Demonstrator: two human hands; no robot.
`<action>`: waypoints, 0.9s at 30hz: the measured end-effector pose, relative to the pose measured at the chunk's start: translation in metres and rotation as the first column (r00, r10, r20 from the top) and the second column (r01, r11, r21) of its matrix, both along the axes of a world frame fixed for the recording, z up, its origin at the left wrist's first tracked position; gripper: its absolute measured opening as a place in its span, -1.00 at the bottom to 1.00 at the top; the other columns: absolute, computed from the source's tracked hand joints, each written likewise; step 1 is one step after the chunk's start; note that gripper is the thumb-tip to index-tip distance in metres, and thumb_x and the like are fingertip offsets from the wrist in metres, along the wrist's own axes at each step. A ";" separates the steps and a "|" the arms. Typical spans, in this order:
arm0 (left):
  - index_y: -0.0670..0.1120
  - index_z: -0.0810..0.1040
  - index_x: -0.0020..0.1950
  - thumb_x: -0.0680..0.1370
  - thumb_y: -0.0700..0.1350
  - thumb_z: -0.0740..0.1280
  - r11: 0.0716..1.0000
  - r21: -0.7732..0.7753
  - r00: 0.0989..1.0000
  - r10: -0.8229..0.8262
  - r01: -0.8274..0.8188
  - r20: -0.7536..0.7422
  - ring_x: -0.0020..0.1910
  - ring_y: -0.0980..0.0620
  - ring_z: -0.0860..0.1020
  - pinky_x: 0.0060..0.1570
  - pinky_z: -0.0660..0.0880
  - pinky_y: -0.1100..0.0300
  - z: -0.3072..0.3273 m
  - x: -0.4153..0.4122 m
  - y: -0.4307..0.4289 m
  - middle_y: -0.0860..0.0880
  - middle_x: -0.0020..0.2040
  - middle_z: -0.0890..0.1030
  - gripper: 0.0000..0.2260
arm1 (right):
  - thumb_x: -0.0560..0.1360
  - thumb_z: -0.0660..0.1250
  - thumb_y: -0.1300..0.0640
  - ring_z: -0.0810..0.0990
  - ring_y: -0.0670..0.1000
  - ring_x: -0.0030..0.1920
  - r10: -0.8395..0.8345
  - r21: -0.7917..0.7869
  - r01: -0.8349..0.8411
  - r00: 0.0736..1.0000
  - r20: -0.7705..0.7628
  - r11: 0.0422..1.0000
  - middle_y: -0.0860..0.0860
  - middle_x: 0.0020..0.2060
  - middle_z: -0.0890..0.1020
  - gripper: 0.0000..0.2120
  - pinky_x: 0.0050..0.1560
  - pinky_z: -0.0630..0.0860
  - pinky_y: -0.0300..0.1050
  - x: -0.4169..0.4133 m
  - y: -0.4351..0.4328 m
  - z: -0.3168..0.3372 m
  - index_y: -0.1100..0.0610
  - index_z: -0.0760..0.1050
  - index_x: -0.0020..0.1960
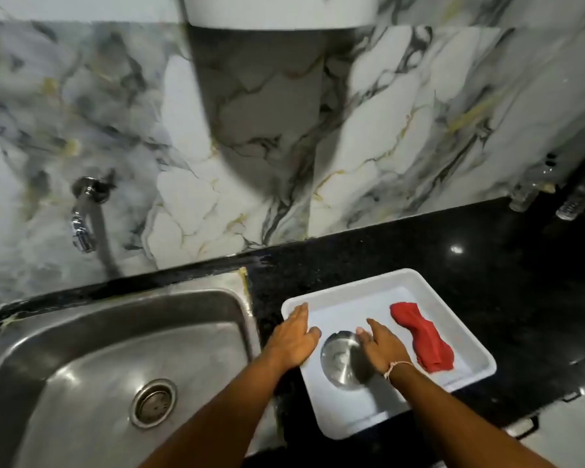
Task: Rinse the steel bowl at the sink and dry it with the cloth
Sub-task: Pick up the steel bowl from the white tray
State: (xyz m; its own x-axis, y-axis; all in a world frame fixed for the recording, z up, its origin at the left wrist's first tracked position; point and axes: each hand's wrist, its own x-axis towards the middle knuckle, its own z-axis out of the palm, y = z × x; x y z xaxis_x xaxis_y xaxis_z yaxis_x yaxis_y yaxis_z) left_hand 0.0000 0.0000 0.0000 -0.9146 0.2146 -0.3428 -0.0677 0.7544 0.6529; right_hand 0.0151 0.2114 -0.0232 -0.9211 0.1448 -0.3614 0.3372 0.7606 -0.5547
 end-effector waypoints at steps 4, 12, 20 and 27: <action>-0.05 0.04 0.66 0.62 0.16 0.16 0.953 0.153 0.938 0.212 -0.260 0.273 0.61 -0.15 0.20 0.54 0.16 0.02 -0.022 -0.007 0.040 -0.12 0.66 0.18 -0.33 | 0.68 0.11 -0.05 0.44 0.22 0.44 -0.079 -0.004 0.079 0.991 0.104 0.997 0.21 0.46 0.47 -0.54 0.47 0.36 0.06 -0.004 0.017 -0.021 0.18 0.39 0.47; -0.22 0.51 0.42 0.64 0.18 0.14 0.833 0.164 0.781 0.401 -0.528 0.479 0.34 -0.23 0.53 0.40 0.42 -0.01 -0.050 -0.012 0.072 -0.24 0.38 0.58 -0.44 | 0.68 0.13 0.01 0.54 0.24 0.31 -0.129 -0.102 0.154 0.968 0.215 0.983 0.23 0.31 0.60 -0.61 0.33 0.42 -0.01 -0.010 0.018 -0.042 0.22 0.55 0.32; -0.20 0.55 0.36 0.60 0.15 0.21 0.745 0.227 0.725 0.452 -0.627 0.520 0.25 -0.23 0.57 0.36 0.48 -0.10 -0.037 -0.012 0.067 -0.23 0.30 0.62 -0.49 | 0.68 0.09 -0.04 0.58 0.36 0.21 -0.392 -0.356 0.510 0.849 0.355 0.783 0.33 0.17 0.62 -0.50 0.30 0.53 0.29 -0.017 0.011 -0.039 0.37 0.50 0.27; -0.21 0.53 0.38 0.61 0.17 0.19 0.696 0.367 0.767 0.427 -0.617 0.480 0.24 -0.20 0.59 0.36 0.49 -0.11 0.016 -0.032 0.026 -0.26 0.31 0.61 -0.46 | 0.60 0.28 -0.10 0.61 0.08 -0.15 -0.417 -0.685 0.646 0.755 0.506 0.338 0.07 -0.26 0.71 -0.69 -0.19 0.55 -0.05 -0.010 -0.008 0.000 0.13 0.63 0.02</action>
State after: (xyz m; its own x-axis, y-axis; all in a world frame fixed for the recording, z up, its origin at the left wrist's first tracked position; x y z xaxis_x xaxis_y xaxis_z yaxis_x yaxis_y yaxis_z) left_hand -0.0321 0.0255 0.0164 -0.7726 -0.0430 -0.6334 -0.6334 0.1198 0.7645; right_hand 0.0047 0.2032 -0.0236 -0.6433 0.1281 -0.7548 0.6823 -0.3513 -0.6412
